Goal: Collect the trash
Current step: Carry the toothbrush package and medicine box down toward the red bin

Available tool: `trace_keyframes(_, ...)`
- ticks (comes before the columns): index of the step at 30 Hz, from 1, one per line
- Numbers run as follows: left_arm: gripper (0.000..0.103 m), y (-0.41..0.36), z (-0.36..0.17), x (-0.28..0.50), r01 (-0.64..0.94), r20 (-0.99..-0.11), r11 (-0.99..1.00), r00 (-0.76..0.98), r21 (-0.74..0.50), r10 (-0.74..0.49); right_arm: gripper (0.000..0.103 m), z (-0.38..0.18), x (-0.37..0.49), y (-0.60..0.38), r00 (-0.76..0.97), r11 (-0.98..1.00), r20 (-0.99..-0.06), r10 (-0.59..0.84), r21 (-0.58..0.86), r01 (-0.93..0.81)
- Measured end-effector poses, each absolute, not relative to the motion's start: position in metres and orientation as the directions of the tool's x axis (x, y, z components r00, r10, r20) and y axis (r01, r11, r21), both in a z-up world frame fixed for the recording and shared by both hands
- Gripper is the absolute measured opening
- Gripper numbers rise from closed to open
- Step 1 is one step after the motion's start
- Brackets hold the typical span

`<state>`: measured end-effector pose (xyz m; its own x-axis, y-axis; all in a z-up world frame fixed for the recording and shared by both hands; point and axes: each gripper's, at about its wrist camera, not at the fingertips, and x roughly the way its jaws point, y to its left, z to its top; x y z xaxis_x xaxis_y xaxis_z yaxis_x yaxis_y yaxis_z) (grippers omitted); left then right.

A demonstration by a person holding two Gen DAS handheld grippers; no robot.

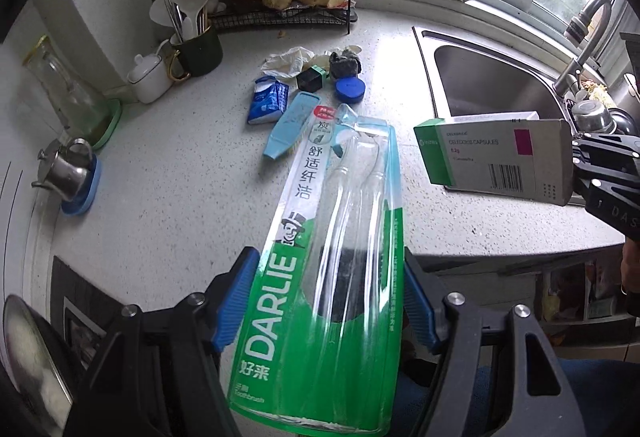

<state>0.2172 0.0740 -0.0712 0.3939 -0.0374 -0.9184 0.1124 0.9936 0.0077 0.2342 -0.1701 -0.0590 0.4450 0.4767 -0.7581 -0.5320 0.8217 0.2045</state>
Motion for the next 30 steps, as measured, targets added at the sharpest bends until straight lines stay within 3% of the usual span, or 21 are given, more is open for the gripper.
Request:
trace_keyframes(14, 0.066, 0.014, -0.085, 0.082, 0.031, -0.932, 1.000, 0.363, 0.002, -0.010, 0.002, -0.091, 0.135, -0.200, 0.358, 0.751, -0.765, 0.536, 0.238, -0.616)
trace_keyframes(30, 0.067, -0.008, -0.187, 0.039, 0.007, -0.983, 0.999, 0.176, -0.054, -0.054, 0.002, -0.197, 0.099, -0.182, 0.166, 0.761, -0.862, 0.478, 0.312, -0.569)
